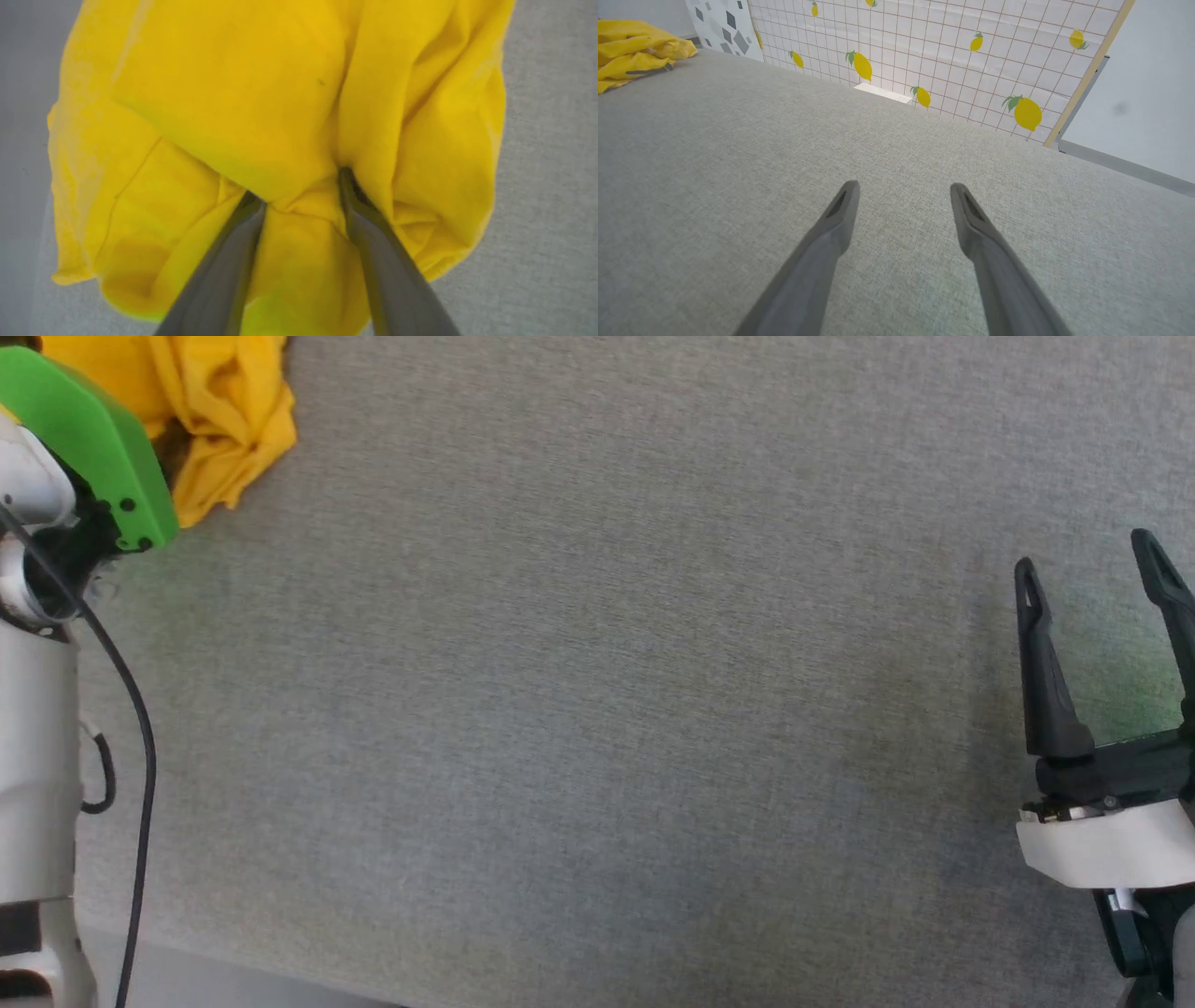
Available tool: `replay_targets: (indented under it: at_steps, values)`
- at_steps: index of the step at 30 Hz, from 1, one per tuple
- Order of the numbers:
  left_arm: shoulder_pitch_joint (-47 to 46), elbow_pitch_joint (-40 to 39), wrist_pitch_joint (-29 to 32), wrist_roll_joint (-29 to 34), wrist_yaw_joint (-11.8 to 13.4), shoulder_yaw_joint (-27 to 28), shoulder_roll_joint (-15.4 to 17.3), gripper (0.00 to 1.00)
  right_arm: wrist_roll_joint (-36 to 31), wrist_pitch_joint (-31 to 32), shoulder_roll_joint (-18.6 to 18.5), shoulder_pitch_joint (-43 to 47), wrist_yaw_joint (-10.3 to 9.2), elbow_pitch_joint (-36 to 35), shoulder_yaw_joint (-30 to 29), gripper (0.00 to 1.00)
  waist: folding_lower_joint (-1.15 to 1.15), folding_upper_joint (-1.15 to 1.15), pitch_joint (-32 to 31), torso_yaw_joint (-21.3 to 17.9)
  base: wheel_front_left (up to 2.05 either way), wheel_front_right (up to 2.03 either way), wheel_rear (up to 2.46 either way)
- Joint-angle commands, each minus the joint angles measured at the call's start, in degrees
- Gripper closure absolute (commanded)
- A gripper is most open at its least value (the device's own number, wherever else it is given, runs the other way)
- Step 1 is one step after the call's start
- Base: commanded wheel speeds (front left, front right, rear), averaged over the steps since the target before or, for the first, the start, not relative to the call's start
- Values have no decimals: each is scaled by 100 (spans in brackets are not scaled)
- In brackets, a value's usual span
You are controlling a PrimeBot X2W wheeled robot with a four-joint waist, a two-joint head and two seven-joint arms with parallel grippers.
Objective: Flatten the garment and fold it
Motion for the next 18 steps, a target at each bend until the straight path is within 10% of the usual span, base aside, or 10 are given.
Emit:
replay_targets:
  at_steps: [1, 18]
  values:
    - [87, 33, -61, -96, -65, -3, 18, 100, 48, 10, -22, -131, -10, -31, -13, 0, -1, 0, 51, -52, 0, 0, 0]
    - [-351, 57, -980, -107, -406, 130, 663, 100, 90, -398, 327, -208, -10, 576, -107, 0, -1, 0, -1011, -218, 0, 0, 0]
